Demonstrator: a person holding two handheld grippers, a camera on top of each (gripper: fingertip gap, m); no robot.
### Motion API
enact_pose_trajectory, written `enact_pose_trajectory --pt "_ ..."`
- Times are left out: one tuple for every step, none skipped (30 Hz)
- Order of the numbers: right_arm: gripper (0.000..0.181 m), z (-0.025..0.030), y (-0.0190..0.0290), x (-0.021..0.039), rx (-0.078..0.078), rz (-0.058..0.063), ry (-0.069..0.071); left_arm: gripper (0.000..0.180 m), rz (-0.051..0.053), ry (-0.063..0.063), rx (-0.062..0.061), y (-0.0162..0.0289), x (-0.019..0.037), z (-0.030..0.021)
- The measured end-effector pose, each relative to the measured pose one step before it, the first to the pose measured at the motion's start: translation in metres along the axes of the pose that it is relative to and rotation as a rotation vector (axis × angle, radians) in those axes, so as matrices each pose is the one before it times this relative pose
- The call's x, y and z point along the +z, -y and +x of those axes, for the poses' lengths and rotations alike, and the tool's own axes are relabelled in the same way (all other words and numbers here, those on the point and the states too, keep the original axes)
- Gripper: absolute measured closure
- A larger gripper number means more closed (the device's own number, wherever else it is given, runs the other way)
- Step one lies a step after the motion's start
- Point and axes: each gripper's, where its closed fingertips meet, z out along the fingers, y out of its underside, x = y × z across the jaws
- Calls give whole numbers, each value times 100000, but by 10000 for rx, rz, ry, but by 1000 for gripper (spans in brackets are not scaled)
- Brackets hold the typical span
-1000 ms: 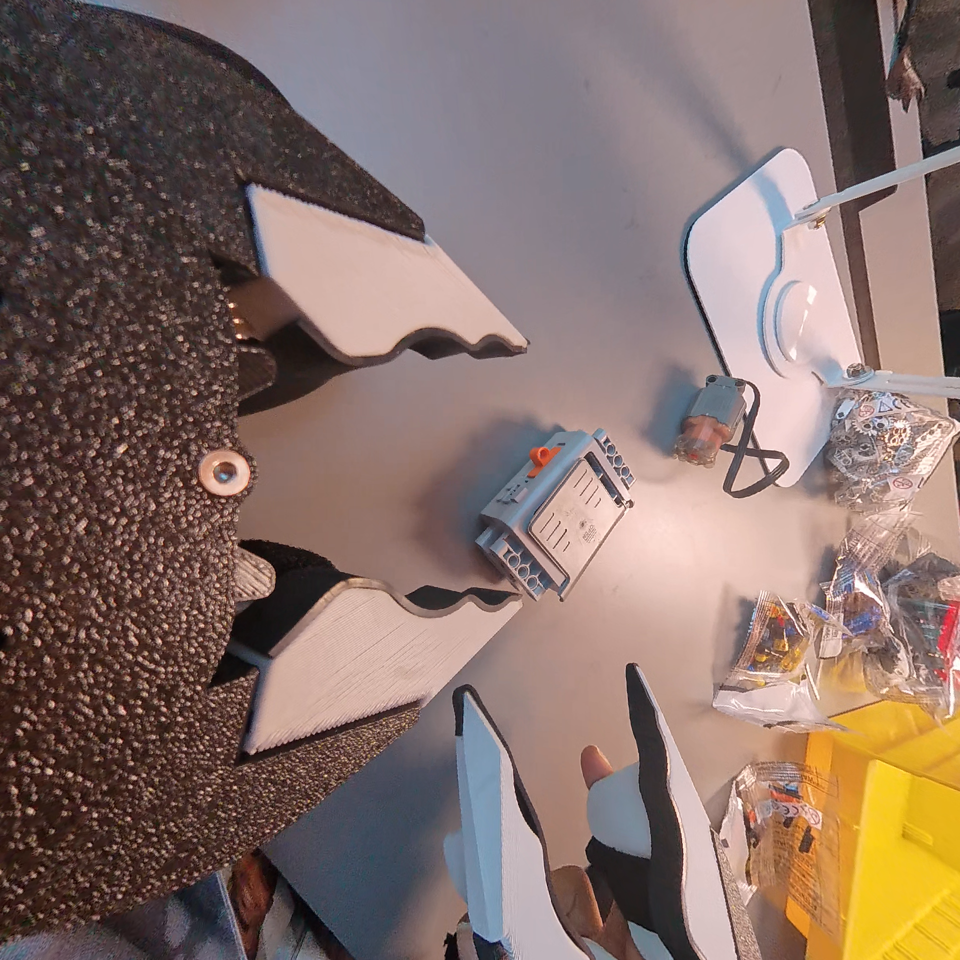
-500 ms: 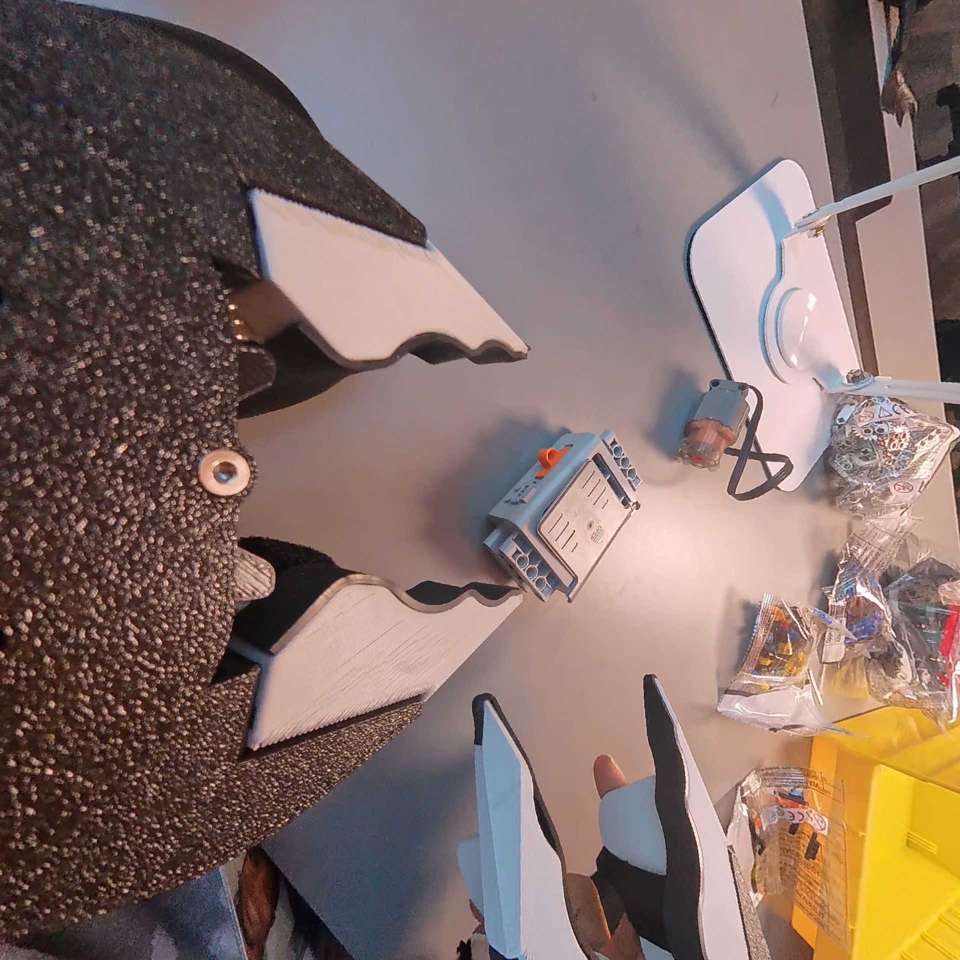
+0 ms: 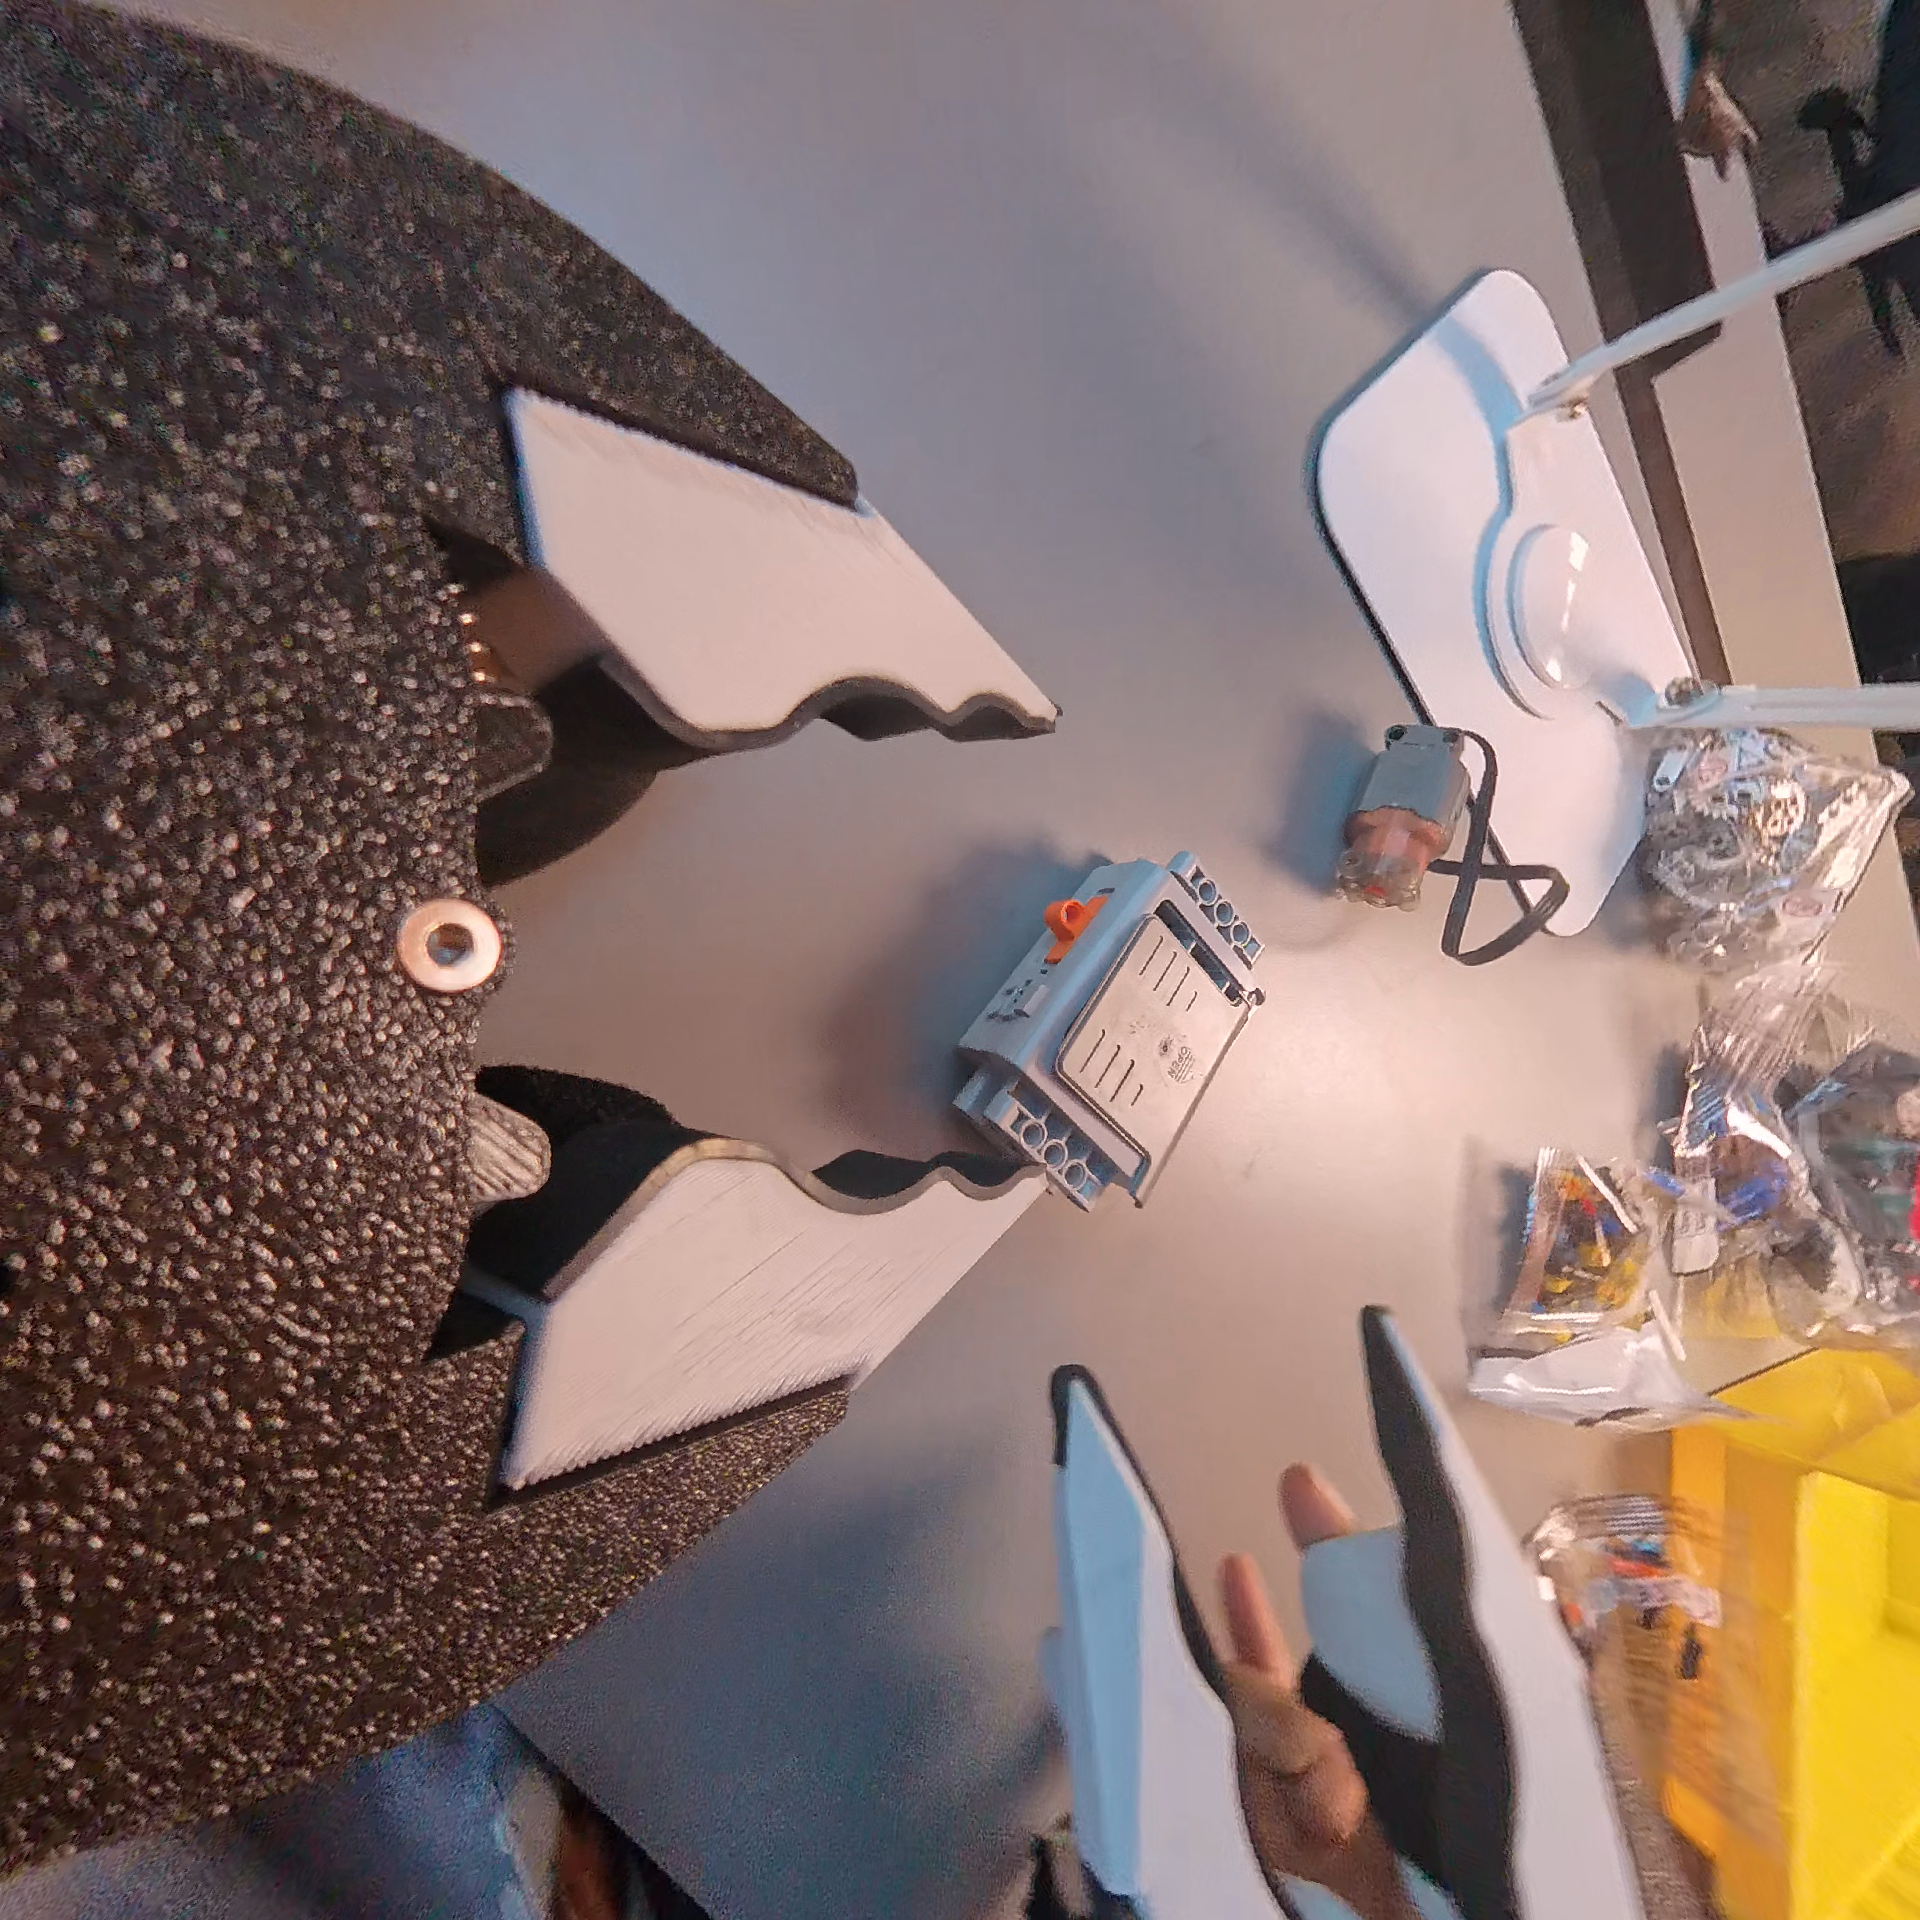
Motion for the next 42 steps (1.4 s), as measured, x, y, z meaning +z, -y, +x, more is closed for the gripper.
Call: enact_pose_trajectory --pt "112 496 146 286 -304 -71 -45 102 -299 -223 770 -71 223 -234" --pt "111 457 -228 406 -189 -335 62 100 -310 -200 837 -126 394 -472" --pt "107 249 -250 490 -37 -360 230 100 -58 -260 763 115 488 -489" --pt "106 253 -88 517 144 -266 216 102 -86 -566 513 4 556 -85" --pt "105 -46 -25 532 102 -186 341 100 -110 -648 237 -40 575 16" --pt "103 -216 -82 553 35 -181 388 100 -30 -747 207 -5 576 176" --pt "102 -176 -89 539 -2 -162 332 99 -219 -804 145 -394 642 230" --pt "102 -174 -58 491 -63 -107 308 95 -399 -490 37 -656 655 -300" --pt "102 -28 -131 428 -44 -145 237 93 -244 -361 68 -438 532 -455" --pt "102 128 -181 332 28 -185 170 91 -125 -619 -82 -189 334 -2" --pt "102 258 -168 218 184 -194 120 88 79 -459 -143 211 137 -88" --pt "102 206 -84 114 342 -148 144 88 139 -370 -26 380 39 60" --pt "103 173 165 43 452 7 121 86 99 -285 69 375 80 210" --pt "104 191 308 24 495 129 50 86 109 -137 158 388 196 169" --pt "105 110 104 85 472 35 50 86 83 -178 135 326 328 301" --pt "105 101 -143 185 375 -96 19 86 44 -206 47 210 442 364" --pt "105 87 -248 275 243 -128 -24 89 24 -91 35 129 456 236" --pt "106 -22 -264 328 163 -117 23 91 65 -116 9 151 334 280" --pt "107 -94 -214 359 163 -74 64 92 22 -100 -73 94 186 219" --pt "108 -137 -117 389 188 -6 116 93 -18 15 -82 36 72 98" --pt "112 -237 36 335 218 78 213 93 -72 169 -52 -13 -57 -40" --pt "113 42 140 215 234 108 73 94 -48 258 -6 -27 -120 -59" --pt "116 81 162 53 94 58 -2 95 41 321 97 30 -118 -34" --pt "117 -65 23 -10 -40 -73 55 97 63 341 93 16 -128 -34" --pt "119 -88 18 -35 -20 -61 72 98 29 309 79 -27 -126 -38" --pt "124 67 108 -100 -31 21 -35 98 41 249 36 -2 -94 -9" --pt "130 353 144 -224 -85 55 -211 98 40 153 -5 -36 -65 -6" --pt "132 478 92 -330 -124 -4 -278 98 16 55 -71 -48 -57 6" --pt "149 512 186 -450 -265 64 -280 98 -4 -14 -79 -68 -46 -6" --pt "157 197 385 -443 -121 200 -95 98 7 -1 -90 -47 -17 -68" --pt "166 -49 426 -382 -46 212 81 98 7 -19 -66 -20 -1 -33" --pt "169 -94 310 -282 31 132 134 98 0 -34 -45 -15 10 -6" --pt "170 48 153 -202 19 53 73 98 -7 -53 -61 -23 21 -11" --pt "171 139 87 -163 42 50 82 98 -1 -57 -80 -19 17 -28" --pt "172 -44 82 -140 128 104 258 98 3 -45 -73 -24 21 -29" --pt "177 65 141 -205 285 172 217 97 5 -33 -55 -17 12 -36" --pt "178 98 222 -273 272 223 196 97 14 16 -57 -3 -11 -96" --pt "178 106 175 -375 247 162 170 97 13 40 -73 -12 -23 -132" --pt "178 236 94 -425 200 84 62 97 18 30 -112 -6 -27 -154" --pt "178 369 51 -471 133 32 -47 97 54 102 -144 64 -64 -280" --pt "178 410 13 -485 46 4 -83 97 77 187 -146 103 -105 -397" --pt "178 510 63 -472 -94 23 -188 97 83 100 -137 117 -141 -263"
